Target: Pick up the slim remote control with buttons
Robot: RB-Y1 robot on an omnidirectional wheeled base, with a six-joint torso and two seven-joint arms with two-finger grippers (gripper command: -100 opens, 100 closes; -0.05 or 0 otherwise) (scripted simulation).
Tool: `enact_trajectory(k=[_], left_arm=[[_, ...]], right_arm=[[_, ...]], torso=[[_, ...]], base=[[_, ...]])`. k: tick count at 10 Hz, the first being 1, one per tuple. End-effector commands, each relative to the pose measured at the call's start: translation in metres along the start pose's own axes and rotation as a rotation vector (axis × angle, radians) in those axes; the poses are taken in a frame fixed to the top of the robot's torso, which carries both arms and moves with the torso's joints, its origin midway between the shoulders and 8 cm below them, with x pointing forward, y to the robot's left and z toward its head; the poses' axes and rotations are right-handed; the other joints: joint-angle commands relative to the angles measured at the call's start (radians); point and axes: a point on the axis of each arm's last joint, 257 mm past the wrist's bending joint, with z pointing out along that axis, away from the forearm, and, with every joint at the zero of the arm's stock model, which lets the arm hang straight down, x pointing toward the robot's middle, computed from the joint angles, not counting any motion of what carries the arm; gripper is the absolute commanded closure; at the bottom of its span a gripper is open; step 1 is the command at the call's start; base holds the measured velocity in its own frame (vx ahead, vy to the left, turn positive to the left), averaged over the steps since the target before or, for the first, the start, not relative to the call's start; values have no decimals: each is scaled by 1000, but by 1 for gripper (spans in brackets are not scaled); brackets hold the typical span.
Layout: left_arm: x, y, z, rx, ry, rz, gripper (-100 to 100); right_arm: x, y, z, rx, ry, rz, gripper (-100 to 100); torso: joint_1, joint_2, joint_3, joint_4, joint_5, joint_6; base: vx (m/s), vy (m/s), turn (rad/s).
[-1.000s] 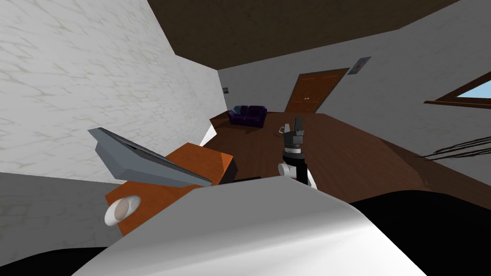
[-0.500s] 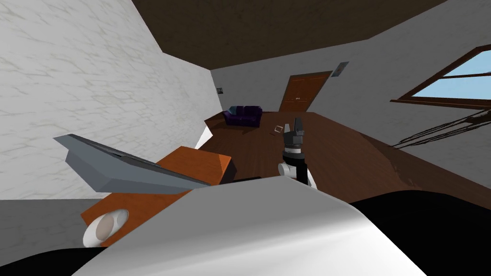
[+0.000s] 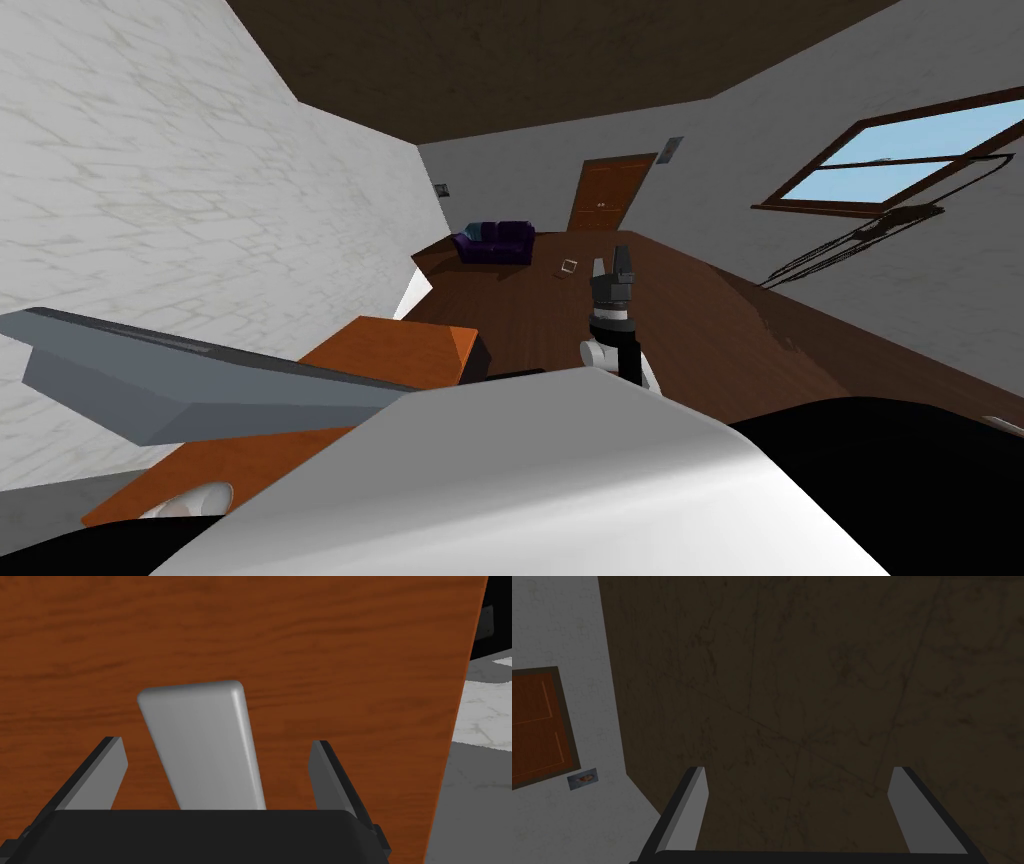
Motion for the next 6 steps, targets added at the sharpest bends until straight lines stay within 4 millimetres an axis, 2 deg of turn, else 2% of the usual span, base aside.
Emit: enact_trajectory(k=[1, 4, 5, 6], left_arm=[[-14, 7, -2, -26, -20, -44, -100], [-42, 35, -7, -104, -47, -192, -100], [-44, 36, -8, -105, -50, -194, -100], [-50, 45, -9, -126, -57, -236, -100]], right_arm=[[0, 0, 0, 0, 0, 0, 0], [0, 0, 0, 0, 0, 0, 0], [0, 0, 0, 0, 0, 0, 0], [0, 0, 0, 0, 0, 0, 0]], torso=[[0, 0, 0, 0, 0, 0], [0, 0, 0, 0, 0, 0], [1, 1, 1, 0, 0, -1], [-1, 1, 1, 0, 0, -1]], base=[[-25, 63, -105], [-42, 62, -199], [-48, 48, -82], [-44, 31, -128]])
